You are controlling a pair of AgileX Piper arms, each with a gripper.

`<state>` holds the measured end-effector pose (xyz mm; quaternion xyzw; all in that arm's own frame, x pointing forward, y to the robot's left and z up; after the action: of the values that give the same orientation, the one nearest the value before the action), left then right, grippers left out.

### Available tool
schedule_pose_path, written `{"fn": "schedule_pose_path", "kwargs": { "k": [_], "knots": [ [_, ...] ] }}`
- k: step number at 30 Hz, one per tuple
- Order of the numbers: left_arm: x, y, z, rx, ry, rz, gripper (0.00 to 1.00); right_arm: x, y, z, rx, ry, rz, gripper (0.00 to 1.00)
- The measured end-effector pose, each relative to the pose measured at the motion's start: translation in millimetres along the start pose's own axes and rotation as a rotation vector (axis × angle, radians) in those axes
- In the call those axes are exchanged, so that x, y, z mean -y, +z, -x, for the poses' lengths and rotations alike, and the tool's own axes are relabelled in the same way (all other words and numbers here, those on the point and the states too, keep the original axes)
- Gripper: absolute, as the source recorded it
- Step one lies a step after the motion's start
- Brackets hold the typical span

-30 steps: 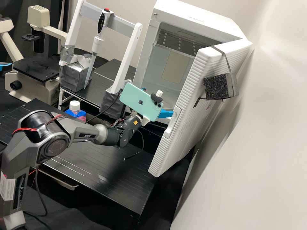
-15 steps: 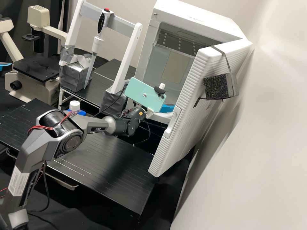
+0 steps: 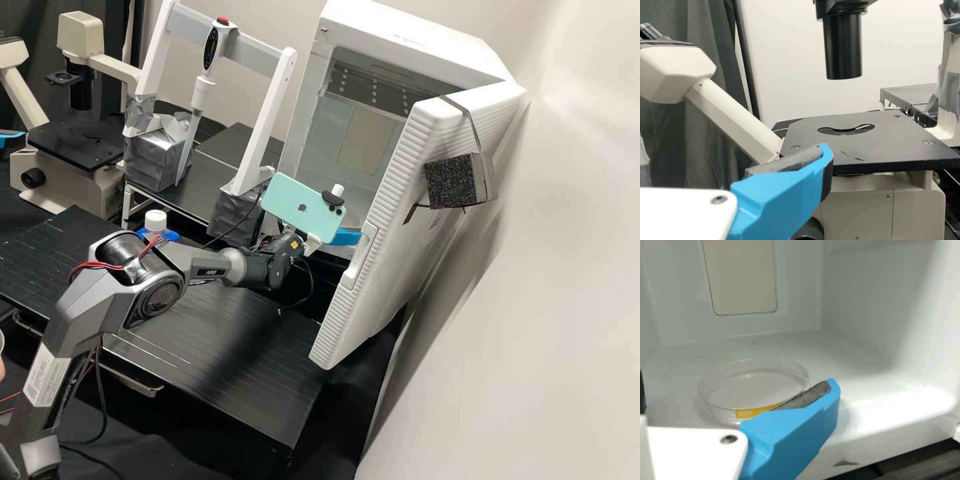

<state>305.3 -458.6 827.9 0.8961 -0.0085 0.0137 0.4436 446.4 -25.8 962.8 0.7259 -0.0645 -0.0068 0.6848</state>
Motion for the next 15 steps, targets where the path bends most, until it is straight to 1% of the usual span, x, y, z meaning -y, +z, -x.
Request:
{"fn": "schedule_pose_path", "kwargs": {
  "k": [4, 5, 8, 12, 15],
  "knots": [
    [0.0, 0.0, 0.0, 0.000, 0.000, 0.000, 1.00, 1.1, -1.7, -0.3, -0.008, -0.001, 0.000, 1.00],
    [0.0, 0.0, 0.0, 0.000, 0.000, 0.000, 1.00, 1.7, -1.4, -0.6, -0.008, -0.002, 0.000, 0.00],
    [0.0, 0.0, 0.0, 0.000, 0.000, 0.000, 1.00, 3.9, -3.4, -1.1, -0.012, -0.007, 0.001, 0.00],
    [0.0, 0.0, 0.0, 0.000, 0.000, 0.000, 1.00, 4.5, -3.1, -1.2, -0.007, -0.010, 0.023, 0.00],
    [0.0, 0.0, 0.0, 0.000, 0.000, 0.000, 1.00, 4.5, -3.1, -1.2, -0.006, -0.010, 0.030, 0.00]
  ]
}}
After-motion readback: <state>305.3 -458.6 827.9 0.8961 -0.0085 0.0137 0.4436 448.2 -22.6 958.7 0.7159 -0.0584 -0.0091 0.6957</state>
